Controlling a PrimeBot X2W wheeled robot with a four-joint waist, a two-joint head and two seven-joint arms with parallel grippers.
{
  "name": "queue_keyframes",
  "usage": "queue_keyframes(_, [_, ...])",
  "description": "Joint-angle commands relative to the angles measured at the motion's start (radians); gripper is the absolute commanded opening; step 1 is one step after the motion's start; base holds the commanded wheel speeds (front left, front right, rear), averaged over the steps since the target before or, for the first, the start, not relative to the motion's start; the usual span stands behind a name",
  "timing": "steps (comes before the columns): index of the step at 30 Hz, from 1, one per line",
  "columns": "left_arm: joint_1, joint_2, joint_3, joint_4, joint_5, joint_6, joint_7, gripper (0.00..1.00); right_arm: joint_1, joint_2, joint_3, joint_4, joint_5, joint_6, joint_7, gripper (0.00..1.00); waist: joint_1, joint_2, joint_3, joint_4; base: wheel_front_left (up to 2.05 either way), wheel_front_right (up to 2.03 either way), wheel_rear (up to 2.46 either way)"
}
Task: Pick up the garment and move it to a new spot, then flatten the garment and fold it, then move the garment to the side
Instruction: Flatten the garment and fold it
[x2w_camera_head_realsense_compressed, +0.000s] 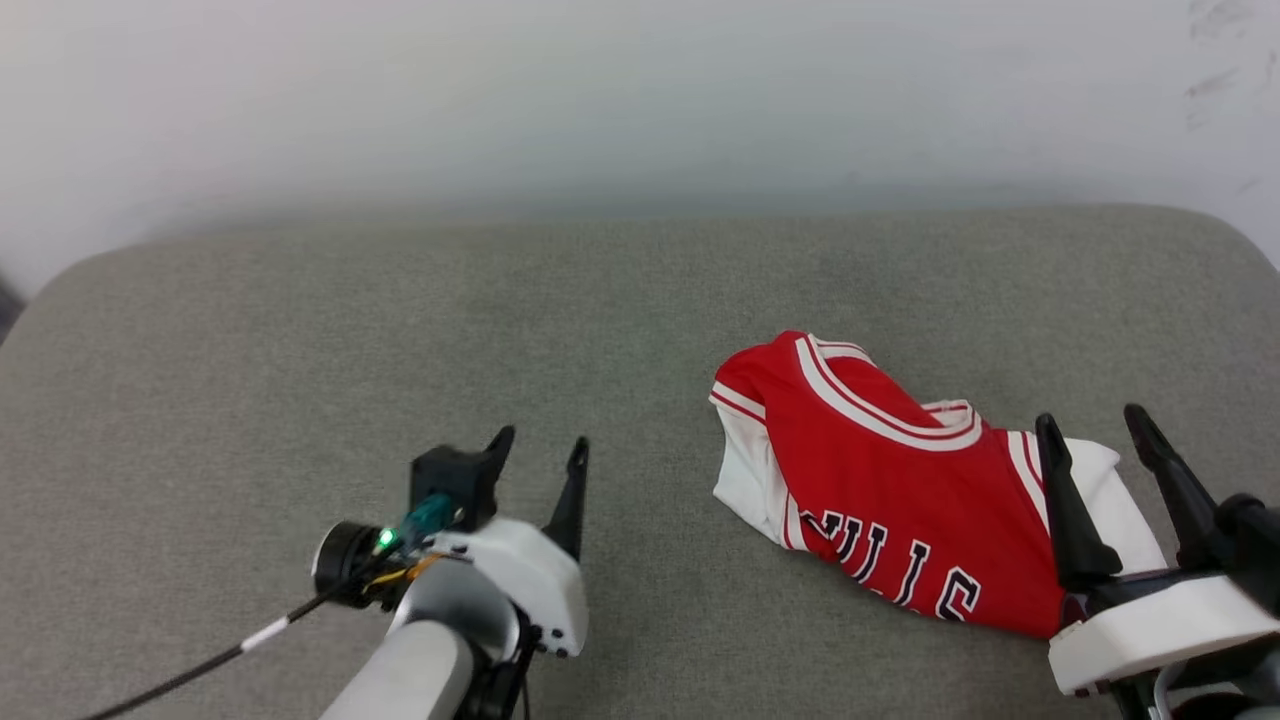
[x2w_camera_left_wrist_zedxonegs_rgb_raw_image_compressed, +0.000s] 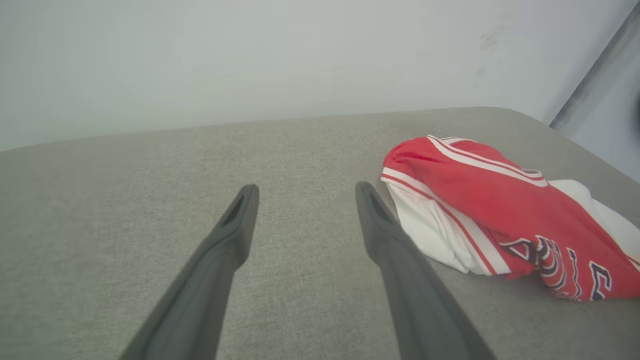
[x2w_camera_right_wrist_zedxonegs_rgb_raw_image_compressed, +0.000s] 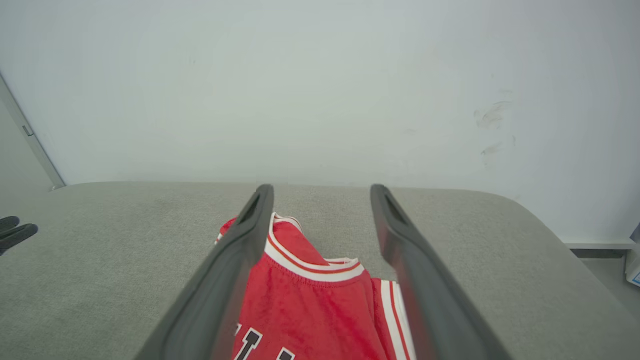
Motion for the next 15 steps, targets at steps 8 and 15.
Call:
queue_keyframes(8, [-0.237,-0.058,-0.094,0.11,-0.019,-0.088,0.267,1.0,-0.077,-0.005,0.026,-0.03,0.021,0.0,-0.031,1.0,0.0,0.0,0.156,-0.101,0.0,0.0,0.0])
queue_keyframes(15, [-0.36,-0.061,-0.17,0.229,-0.015,-0.16,0.461,1.0,-0.108,0.0,0.038,-0.002,0.036,0.0,-0.064,1.0,0.0,0.0,0.226,-0.162,0.0,0.0,0.0])
